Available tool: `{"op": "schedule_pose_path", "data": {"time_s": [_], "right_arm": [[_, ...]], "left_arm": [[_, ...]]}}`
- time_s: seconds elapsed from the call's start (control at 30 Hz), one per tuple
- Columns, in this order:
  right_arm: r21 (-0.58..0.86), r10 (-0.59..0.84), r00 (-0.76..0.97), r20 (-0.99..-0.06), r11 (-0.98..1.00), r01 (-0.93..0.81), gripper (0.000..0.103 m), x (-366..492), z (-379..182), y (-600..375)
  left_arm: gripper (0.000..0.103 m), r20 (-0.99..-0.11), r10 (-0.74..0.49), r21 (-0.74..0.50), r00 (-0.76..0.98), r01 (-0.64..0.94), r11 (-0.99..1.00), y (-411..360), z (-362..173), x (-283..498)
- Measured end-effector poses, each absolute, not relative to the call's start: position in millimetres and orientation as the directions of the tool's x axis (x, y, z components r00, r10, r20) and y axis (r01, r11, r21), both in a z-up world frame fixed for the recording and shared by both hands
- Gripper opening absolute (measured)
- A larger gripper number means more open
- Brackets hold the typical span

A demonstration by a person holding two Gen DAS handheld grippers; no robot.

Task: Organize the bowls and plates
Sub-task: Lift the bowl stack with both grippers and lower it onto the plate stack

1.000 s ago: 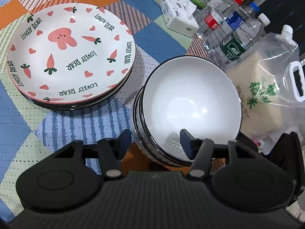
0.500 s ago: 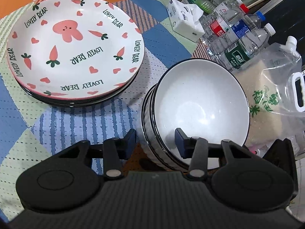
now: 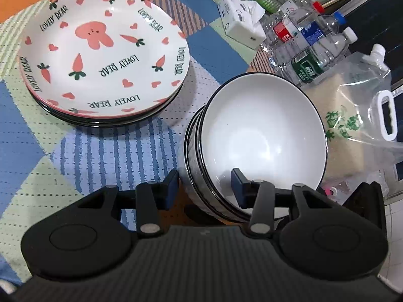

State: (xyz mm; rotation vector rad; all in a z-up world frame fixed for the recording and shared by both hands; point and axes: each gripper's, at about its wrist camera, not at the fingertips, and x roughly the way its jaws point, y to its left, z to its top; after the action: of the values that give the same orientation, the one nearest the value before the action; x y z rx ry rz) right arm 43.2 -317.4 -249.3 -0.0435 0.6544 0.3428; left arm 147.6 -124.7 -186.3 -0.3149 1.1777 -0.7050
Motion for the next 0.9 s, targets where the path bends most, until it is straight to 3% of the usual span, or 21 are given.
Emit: {"op": "schedule_pose_path", "data": {"time_s": [0.5, 0.9], "right_arm": [[0.022, 0.338, 0.788, -0.514, 0.924, -0.382, 0.096, 51, -197, -301], [-0.006, 0.409, 0.772, -0.486, 0.882, -0.471, 0.096, 109, -182, -280]], "left_arm": [[0.043, -0.715, -0.636, -0.522, 0.291, 0.383, 0.762, -99, -117, 155], [0.043, -0.708, -0.602, -0.504, 0.370, 0.332, 0.797, -66, -106, 201]]}}
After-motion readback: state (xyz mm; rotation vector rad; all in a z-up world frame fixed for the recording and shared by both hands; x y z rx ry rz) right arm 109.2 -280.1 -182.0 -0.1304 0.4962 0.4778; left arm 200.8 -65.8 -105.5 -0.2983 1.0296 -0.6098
